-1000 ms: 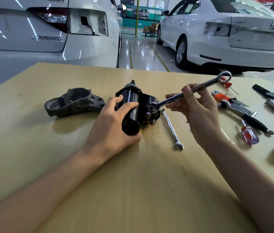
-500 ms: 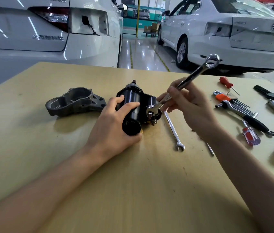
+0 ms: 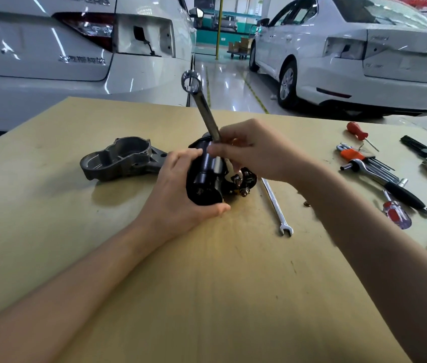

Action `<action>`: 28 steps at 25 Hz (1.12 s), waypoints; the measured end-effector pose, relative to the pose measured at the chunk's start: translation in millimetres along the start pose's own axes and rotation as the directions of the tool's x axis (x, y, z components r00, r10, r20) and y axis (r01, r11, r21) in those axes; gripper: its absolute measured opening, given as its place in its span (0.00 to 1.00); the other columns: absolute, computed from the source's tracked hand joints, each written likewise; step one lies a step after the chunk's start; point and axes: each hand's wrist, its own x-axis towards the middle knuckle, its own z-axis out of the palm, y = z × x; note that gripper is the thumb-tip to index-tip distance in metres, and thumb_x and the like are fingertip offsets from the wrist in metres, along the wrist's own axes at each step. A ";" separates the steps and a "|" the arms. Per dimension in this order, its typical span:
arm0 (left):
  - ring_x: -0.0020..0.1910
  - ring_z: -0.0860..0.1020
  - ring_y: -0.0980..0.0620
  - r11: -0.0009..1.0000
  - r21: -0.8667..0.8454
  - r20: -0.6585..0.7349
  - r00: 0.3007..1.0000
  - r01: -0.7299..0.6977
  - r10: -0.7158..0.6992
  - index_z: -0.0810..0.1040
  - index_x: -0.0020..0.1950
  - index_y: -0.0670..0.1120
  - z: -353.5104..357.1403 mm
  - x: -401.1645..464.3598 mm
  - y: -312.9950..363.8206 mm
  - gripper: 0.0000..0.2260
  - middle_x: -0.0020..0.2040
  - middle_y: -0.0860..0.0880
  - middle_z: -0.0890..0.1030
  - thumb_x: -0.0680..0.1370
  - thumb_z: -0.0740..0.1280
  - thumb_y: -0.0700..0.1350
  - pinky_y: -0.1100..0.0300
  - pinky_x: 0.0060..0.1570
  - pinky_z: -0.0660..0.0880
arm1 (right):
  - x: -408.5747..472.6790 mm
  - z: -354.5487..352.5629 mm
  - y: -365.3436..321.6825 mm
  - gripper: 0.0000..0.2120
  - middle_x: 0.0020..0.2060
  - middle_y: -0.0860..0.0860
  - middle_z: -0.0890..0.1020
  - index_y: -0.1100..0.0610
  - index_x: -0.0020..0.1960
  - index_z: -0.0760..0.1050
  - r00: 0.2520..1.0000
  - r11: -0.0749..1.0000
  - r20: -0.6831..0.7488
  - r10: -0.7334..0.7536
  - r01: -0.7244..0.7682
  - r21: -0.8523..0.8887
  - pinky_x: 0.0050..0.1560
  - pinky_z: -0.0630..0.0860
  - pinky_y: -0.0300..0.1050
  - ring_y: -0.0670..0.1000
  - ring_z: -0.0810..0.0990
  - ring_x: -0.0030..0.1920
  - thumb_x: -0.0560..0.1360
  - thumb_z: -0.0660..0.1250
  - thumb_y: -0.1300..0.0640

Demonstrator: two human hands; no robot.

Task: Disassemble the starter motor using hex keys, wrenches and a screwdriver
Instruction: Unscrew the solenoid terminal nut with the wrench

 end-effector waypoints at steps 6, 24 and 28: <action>0.67 0.63 0.58 0.998 0.046 0.017 0.999 -0.051 0.050 0.69 0.70 0.57 4.9 0.2 -0.9 0.40 0.72 0.50 0.62 0.61 0.81 0.52 0.75 0.62 0.56 | -23.9 -0.8 7.8 0.11 0.28 0.53 0.74 0.59 0.40 0.74 0.868 0.850 -0.482 0.120 0.160 0.501 0.27 0.69 0.40 0.45 0.72 0.25 0.80 0.61 0.61; 0.46 0.76 0.72 0.996 0.002 -0.243 0.966 -0.092 0.089 0.79 0.56 0.52 -20.4 3.2 18.8 0.30 0.44 0.67 0.77 0.55 0.81 0.50 0.80 0.48 0.68 | -52.1 29.2 49.2 0.30 0.43 0.47 0.75 0.43 0.59 0.76 0.947 0.961 -0.320 0.011 -0.098 -0.258 0.40 0.72 0.41 0.48 0.76 0.40 0.58 0.78 0.44; 0.46 0.77 0.68 0.991 0.015 -0.229 0.964 -0.133 0.133 0.80 0.56 0.51 -24.9 1.5 21.5 0.30 0.45 0.65 0.77 0.56 0.82 0.49 0.77 0.50 0.70 | -54.1 29.0 44.9 0.26 0.47 0.48 0.79 0.52 0.57 0.79 0.937 0.965 -0.339 -0.086 -0.007 -0.263 0.39 0.77 0.50 0.46 0.74 0.36 0.59 0.79 0.51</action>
